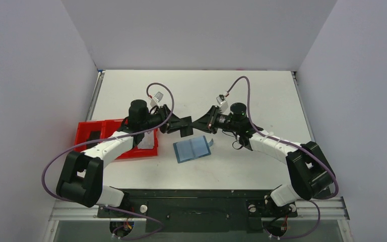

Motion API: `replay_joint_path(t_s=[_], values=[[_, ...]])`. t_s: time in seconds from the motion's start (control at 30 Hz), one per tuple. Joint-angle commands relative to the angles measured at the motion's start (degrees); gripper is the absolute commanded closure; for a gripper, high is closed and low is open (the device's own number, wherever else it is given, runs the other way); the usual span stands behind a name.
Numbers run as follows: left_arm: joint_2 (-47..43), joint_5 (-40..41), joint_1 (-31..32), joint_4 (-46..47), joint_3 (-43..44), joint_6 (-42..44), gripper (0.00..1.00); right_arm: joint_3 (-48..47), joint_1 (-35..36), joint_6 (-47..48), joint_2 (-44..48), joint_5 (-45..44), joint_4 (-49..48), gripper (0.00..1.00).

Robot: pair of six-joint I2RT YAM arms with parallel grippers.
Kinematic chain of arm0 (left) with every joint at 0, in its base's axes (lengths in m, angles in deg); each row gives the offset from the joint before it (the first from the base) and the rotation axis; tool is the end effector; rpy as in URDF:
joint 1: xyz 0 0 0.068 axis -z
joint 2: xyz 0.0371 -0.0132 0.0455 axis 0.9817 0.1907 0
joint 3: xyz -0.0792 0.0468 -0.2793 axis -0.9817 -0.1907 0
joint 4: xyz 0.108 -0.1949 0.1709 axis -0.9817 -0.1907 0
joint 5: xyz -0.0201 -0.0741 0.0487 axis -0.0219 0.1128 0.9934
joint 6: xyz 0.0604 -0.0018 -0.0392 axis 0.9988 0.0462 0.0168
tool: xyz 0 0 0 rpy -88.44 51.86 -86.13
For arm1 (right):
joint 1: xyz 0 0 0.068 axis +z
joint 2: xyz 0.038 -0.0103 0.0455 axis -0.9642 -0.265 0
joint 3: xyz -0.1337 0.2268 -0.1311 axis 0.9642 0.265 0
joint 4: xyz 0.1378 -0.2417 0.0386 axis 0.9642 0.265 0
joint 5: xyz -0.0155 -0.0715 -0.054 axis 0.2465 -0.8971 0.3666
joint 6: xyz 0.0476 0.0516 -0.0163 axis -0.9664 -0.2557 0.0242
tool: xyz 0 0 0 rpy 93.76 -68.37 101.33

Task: Take the credit cards out of the card holder
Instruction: Place the credit card in the storage box.

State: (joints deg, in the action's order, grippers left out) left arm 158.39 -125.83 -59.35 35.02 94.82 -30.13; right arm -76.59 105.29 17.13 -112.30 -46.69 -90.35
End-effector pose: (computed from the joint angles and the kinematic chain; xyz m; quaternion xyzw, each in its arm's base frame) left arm 0.2964 -0.1499 0.2383 -0.0790 0.7922 -0.5746 0.1896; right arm 0.2821 0.2135 0.2440 0.0590 0.7654 0.6262 0.1362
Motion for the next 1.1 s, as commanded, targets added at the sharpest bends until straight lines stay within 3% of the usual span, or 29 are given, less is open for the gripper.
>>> replay_joint_path(t_s=[0.0,0.03,0.07,0.17,0.27,0.33,0.47,0.7,0.87,1.07], values=[[0.5,-2.3,-0.3,7.9,-0.7,-3.0,0.82,-2.5,1.1,0.4,-1.2,-0.1,-3.8,1.00],[0.4,-2.3,-0.2,8.2,-0.8,-3.2,0.95,-2.5,1.2,0.5,-1.4,-0.2,-3.8,1.00],[0.4,-2.2,-0.2,8.2,-0.9,-3.1,0.99,-2.5,1.3,0.9,-1.4,-0.4,-3.4,1.00],[0.2,-2.0,-0.2,8.0,-1.1,-3.1,1.00,-2.8,1.3,2.8,-0.9,-1.3,-0.5,0.96],[-0.5,-0.8,-0.2,6.6,-1.2,-2.3,1.00,-3.9,1.3,7.7,0.4,-3.9,6.8,0.68],[-1.6,1.2,-0.3,2.2,-0.9,-0.6,1.00,-4.9,1.3,11.5,1.9,-6.5,12.6,0.56],[-5.0,7.1,-0.4,-9.3,1.4,7.4,1.00,-6.0,1.0,17.0,4.8,-11.5,21.2,0.45],[-11.3,20.2,-1.6,-30.4,7.1,19.6,1.00,-5.6,-0.2,21.3,8.1,-16.2,27.8,0.44],[-14.6,37.0,-2.8,-46.3,13.0,28.9,1.00,-6.4,-0.3,24.1,8.5,-18.5,32.2,0.43],[-14.8,56.3,-6.3,-57.4,18.3,35.0,1.00,-6.3,-0.3,25.6,8.0,-18.3,33.3,0.43]])
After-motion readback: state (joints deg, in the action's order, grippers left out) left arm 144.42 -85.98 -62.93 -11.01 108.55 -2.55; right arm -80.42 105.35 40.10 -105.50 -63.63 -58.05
